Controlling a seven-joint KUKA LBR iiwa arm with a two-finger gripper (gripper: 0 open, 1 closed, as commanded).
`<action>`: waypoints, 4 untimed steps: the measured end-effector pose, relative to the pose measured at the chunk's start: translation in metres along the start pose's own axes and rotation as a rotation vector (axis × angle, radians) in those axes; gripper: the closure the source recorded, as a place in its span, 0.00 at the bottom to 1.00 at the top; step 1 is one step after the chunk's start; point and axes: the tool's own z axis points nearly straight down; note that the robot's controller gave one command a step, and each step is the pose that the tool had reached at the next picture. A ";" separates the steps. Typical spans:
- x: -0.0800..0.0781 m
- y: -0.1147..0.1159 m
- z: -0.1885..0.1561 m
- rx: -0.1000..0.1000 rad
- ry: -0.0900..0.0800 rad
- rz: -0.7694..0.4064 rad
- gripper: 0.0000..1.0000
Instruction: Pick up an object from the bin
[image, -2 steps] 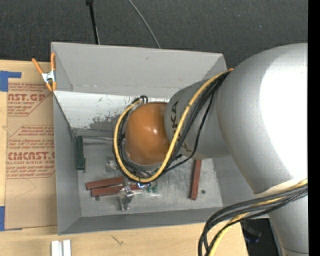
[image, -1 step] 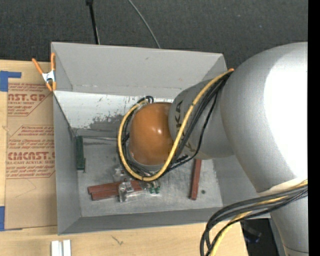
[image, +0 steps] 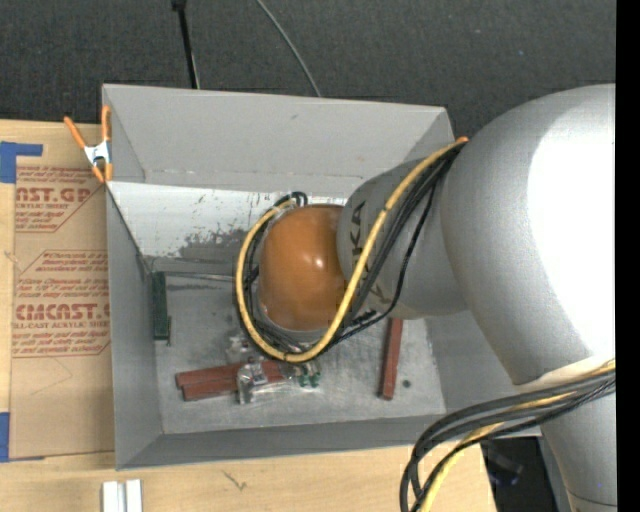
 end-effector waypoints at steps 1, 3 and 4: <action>0.001 0.000 -0.005 0.002 0.000 0.000 1.00; 0.001 -0.001 -0.039 0.005 -0.003 0.000 1.00; 0.001 0.000 -0.057 0.006 -0.001 0.000 1.00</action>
Offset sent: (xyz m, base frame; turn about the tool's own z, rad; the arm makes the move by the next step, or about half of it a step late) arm 0.0002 0.0000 0.0499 0.0000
